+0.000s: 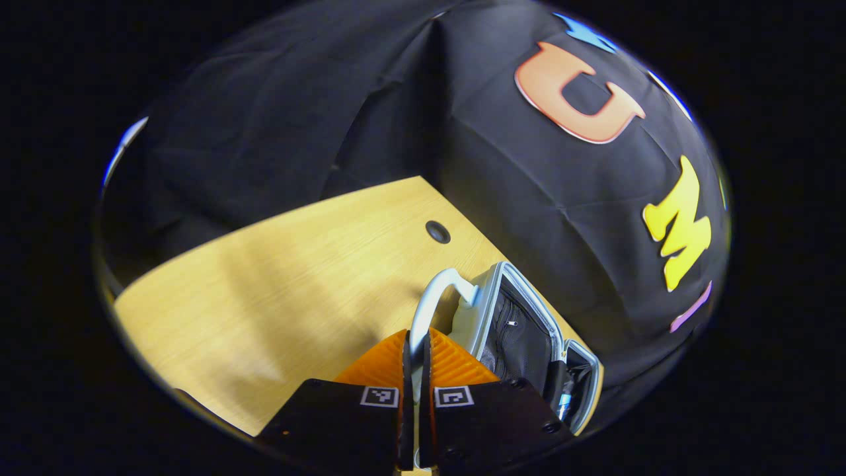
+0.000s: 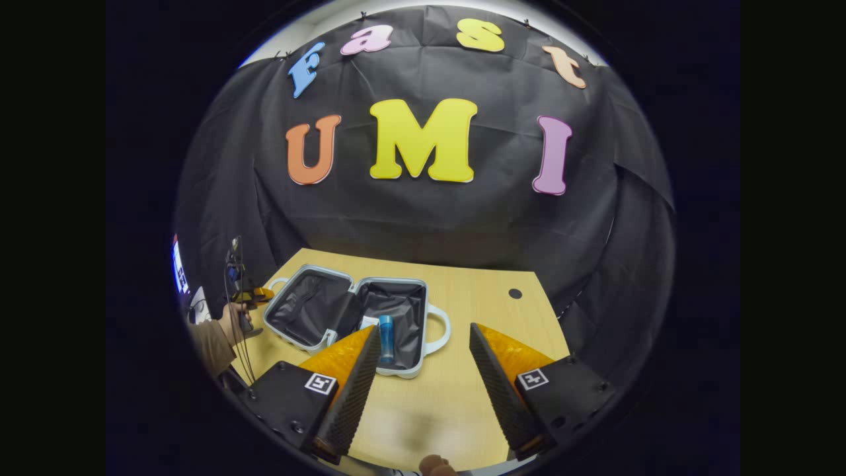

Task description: First open the suitcase, pack the skin care products into it, and then close the suitcase.

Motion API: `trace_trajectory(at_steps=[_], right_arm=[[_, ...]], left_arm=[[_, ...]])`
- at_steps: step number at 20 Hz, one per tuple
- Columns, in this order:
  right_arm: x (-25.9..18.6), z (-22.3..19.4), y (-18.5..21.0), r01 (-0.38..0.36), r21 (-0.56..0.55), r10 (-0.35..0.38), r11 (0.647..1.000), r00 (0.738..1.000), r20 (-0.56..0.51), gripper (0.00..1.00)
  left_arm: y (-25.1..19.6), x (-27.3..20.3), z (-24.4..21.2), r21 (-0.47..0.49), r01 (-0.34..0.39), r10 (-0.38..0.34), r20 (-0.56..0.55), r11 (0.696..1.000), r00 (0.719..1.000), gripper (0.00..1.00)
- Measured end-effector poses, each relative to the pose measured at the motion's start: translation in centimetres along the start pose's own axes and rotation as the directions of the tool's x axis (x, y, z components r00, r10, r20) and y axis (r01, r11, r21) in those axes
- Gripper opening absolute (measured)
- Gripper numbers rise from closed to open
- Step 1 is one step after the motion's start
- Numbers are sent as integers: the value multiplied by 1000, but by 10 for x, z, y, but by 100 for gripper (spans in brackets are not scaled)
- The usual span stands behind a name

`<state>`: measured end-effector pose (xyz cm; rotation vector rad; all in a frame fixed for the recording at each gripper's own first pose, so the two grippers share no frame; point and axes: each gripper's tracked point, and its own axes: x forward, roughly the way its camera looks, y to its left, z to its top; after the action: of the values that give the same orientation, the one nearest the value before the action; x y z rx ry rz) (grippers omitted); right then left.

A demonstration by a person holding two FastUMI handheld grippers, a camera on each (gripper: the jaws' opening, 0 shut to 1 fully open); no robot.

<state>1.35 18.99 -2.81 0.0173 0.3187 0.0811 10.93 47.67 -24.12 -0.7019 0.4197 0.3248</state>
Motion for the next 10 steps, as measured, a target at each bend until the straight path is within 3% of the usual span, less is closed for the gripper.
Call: trace_trajectory(at_steps=[2, 4, 10], right_arm=[[-1, 2, -4, -20, -11, 20, 1000, 1000, 11, 77], [-6, -1, -7, -49, -16, 49, 999, 999, 10, 81], [-16, 9, -28, -119, -10, 120, 993, 991, 52, 80]], left_arm=[[-23, -16, 18, 116, -19, 13, 53, 993, 999, 6], [-45, -33, 33, 234, -52, 26, 113, 971, 993, 6], [-124, -89, 51, 463, -166, 37, 276, 870, 960, 6]])
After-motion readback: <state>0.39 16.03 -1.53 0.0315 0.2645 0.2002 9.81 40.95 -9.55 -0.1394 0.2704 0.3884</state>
